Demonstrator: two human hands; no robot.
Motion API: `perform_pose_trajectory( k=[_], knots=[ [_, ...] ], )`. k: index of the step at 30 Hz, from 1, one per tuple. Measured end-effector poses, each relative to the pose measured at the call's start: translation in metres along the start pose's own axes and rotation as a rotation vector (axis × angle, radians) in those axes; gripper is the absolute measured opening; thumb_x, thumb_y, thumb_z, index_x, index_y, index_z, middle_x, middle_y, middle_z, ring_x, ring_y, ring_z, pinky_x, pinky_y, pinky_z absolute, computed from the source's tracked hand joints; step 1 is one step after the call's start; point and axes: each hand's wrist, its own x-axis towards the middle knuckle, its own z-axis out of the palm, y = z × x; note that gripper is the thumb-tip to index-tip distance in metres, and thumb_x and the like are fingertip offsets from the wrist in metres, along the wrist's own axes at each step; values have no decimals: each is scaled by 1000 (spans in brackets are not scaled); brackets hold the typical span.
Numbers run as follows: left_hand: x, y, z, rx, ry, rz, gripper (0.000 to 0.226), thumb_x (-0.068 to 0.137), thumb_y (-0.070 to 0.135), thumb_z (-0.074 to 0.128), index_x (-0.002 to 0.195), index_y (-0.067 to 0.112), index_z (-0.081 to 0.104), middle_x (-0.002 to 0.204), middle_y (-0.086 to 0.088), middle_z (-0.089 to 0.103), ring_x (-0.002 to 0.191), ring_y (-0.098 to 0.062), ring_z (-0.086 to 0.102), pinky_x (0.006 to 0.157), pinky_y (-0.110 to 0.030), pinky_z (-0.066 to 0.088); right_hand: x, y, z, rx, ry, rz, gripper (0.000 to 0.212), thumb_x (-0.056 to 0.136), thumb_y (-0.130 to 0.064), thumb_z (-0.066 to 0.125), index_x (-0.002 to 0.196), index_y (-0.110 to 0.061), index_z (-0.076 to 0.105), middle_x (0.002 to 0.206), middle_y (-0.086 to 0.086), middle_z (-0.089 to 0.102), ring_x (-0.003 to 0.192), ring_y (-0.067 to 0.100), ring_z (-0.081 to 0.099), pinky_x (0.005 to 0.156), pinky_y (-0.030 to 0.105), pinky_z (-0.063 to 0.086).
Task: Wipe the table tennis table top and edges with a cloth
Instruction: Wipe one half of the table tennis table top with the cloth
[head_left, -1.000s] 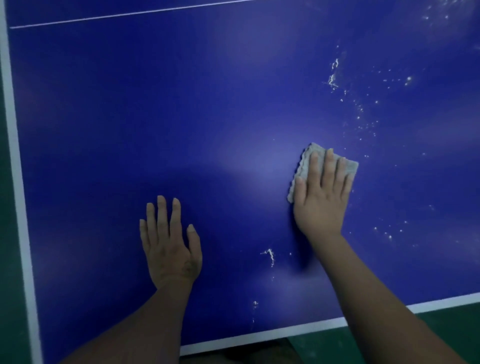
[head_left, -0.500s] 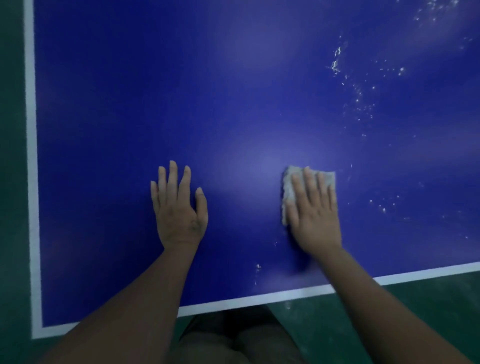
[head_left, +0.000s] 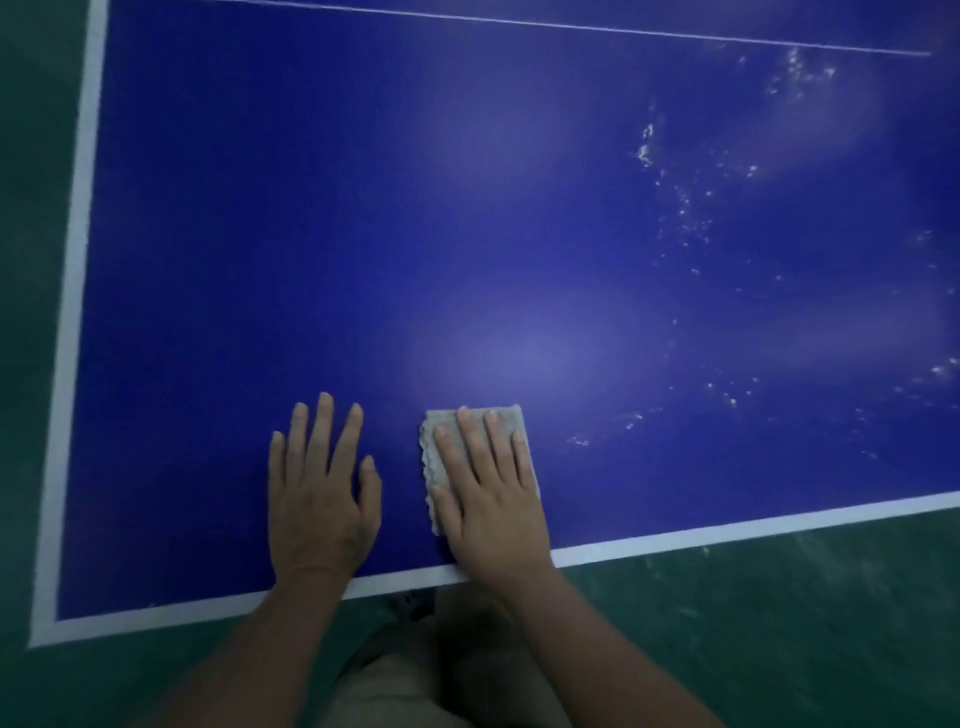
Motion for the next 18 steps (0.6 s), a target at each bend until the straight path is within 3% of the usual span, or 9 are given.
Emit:
perform_pose_trajectory(
  k=[3,7,11,18],
  knots=[
    [-1,-1,-1,-12,1,-7,64,109,39,38,169,17,34,179,-11,21,168,-30,10,135,-58,14,-10,51,-6,-51,-7,-4,64,112,-43,38,171,-26,20,180,1,8,166,26,3,132,56,16],
    [-1,-1,-1,-11,7,-4,64,109,40,36,169,19,33,179,-10,20,168,-29,10,135,-56,12,1,116,-23,-52,-10,295,64,113,-46,22,172,-28,5,180,0,-2,166,22,-9,133,56,5],
    [-2,0,-3,3,18,-5,63,110,40,35,170,19,32,180,-9,19,168,-29,9,136,-55,11,34,91,-18,-46,56,512,66,112,-49,14,172,-22,4,180,8,0,166,32,-4,132,58,-1],
    [-2,1,-3,-19,38,-4,62,111,40,36,169,20,34,179,-8,20,168,-29,10,135,-55,12,-6,-26,9,-26,20,148,67,114,-44,27,172,-19,5,180,9,-1,166,33,-5,134,56,4]
  ],
)
